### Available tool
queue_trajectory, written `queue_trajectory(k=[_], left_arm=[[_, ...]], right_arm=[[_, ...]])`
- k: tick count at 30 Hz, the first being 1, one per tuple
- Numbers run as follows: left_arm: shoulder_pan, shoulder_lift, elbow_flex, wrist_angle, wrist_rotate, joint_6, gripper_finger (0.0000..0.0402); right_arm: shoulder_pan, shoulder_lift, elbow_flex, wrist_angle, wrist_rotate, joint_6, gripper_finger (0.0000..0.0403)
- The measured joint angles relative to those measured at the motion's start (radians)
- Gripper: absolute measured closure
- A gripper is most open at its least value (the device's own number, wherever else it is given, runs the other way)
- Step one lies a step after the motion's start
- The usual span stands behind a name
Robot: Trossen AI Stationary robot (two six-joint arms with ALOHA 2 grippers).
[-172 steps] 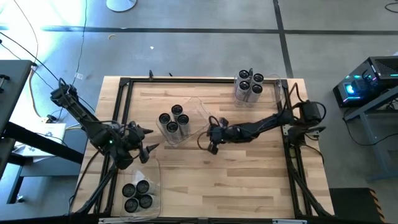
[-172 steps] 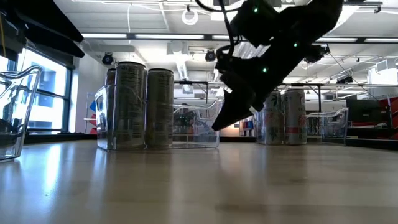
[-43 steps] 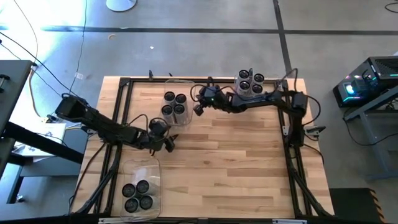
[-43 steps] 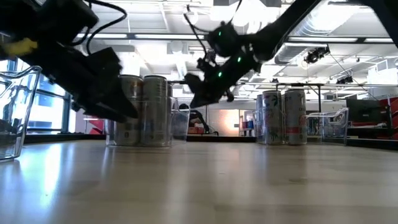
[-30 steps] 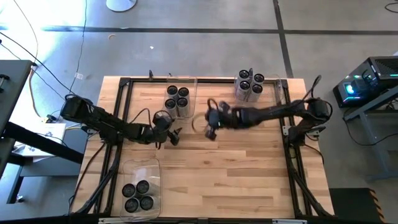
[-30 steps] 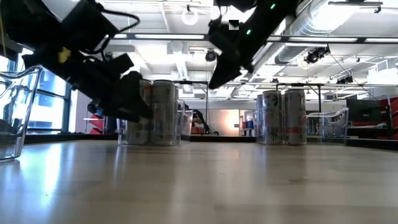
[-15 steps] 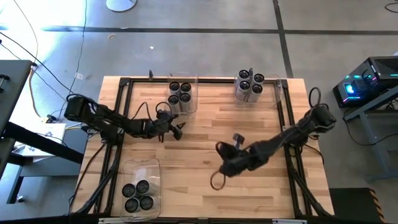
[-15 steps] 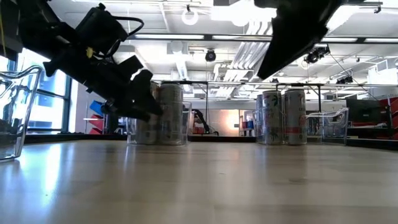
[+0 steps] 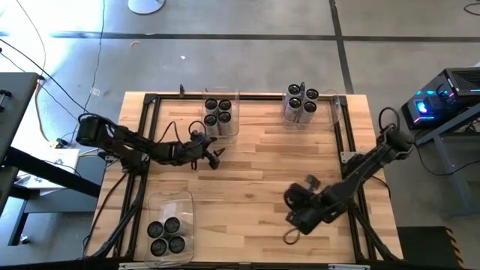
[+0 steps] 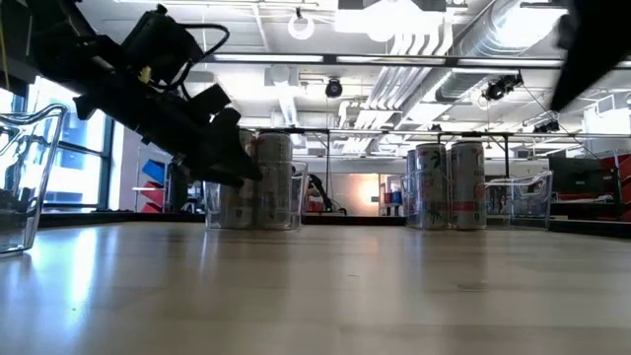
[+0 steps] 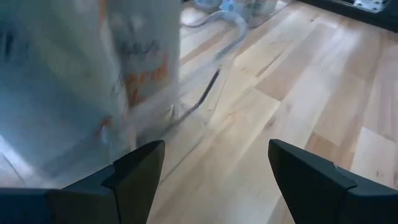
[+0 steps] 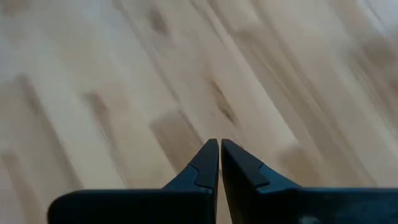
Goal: Sort soda cans
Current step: Adjust the top left and right transparent bins
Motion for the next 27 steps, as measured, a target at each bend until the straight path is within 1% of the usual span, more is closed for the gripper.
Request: queue_trajectory(k=[4, 6, 7, 9, 12, 14, 17, 19, 21, 23, 27], left_arm=[[-0.049, -0.035, 0.002, 0.001, -0.027, 0.027, 0.0119], [-0.073, -0.057, 0.002, -0.004, -0.033, 0.044, 0.0119], [-0.083, -0.070, 0.002, -0.002, -0.037, 0.052, 0.0119], [-0.102, -0.095, 0.002, -0.003, -0.040, 0.067, 0.0119], [-0.130, -0.130, 0.002, -0.006, -0.036, 0.080, 0.0119], [-0.150, -0.149, 0.002, -0.006, -0.033, 0.091, 0.0119], [-0.179, -0.161, 0.002, -0.008, -0.028, 0.116, 0.0120], [-0.191, -0.161, 0.002, -0.007, -0.025, 0.128, 0.0120], [-0.199, -0.158, 0.002, -0.008, -0.024, 0.129, 0.0120], [-0.201, -0.151, 0.002, -0.009, -0.023, 0.127, 0.0120], [-0.201, -0.148, 0.002, -0.011, -0.021, 0.122, 0.0120]], right_arm=[[0.048, -0.015, 0.000, -0.205, -0.010, 0.204, 0.0391], [0.043, -0.011, -0.007, -0.267, -0.049, 0.230, 0.0391], [0.036, -0.012, -0.021, -0.276, -0.057, 0.213, 0.0391], [0.017, -0.015, -0.071, -0.238, -0.035, 0.112, 0.0391], [-0.038, -0.041, -0.172, -0.074, -0.021, -0.108, 0.0391], [-0.120, -0.082, -0.235, 0.024, -0.020, -0.225, 0.0391], [-0.277, -0.138, -0.317, 0.221, -0.010, -0.439, 0.0391], [-0.385, -0.162, -0.360, 0.315, -0.012, -0.578, 0.0391], [-0.496, -0.169, -0.370, 0.375, -0.015, -0.692, 0.0388], [-0.601, -0.169, -0.359, 0.369, -0.003, -0.778, 0.0378], [-0.758, -0.166, -0.297, 0.376, -0.012, -0.910, 0.0334]])
